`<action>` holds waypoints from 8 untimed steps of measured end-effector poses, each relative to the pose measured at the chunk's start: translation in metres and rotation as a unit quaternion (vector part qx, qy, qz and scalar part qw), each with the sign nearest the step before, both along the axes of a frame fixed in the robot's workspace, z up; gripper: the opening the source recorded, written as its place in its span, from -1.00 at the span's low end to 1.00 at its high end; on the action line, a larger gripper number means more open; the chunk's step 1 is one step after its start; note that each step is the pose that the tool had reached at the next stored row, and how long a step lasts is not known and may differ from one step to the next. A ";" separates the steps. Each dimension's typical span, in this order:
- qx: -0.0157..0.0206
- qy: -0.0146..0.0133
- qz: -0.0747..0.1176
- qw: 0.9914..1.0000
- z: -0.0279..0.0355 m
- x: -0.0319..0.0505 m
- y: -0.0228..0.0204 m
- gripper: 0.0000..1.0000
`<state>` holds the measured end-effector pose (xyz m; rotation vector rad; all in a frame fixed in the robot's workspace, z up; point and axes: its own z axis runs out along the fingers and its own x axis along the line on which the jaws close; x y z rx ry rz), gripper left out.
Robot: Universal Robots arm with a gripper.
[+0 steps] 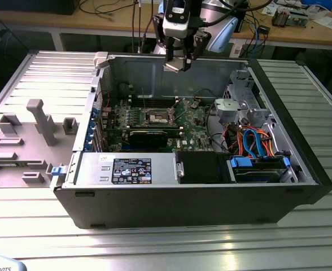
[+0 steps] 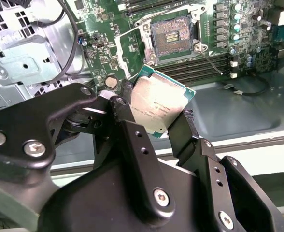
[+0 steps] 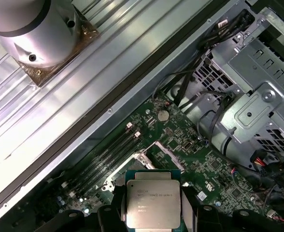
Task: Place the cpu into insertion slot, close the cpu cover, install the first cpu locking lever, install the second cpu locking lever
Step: 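Place the cpu into insertion slot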
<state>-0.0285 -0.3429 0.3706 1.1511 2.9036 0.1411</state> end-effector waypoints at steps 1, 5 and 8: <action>0.000 0.000 -0.003 1.000 0.0000 0.0000 0.0000 0.08; 0.000 0.000 -0.012 1.000 0.0000 0.0000 0.0000 0.08; 0.000 0.000 -0.019 1.000 0.0000 0.0000 0.0000 0.08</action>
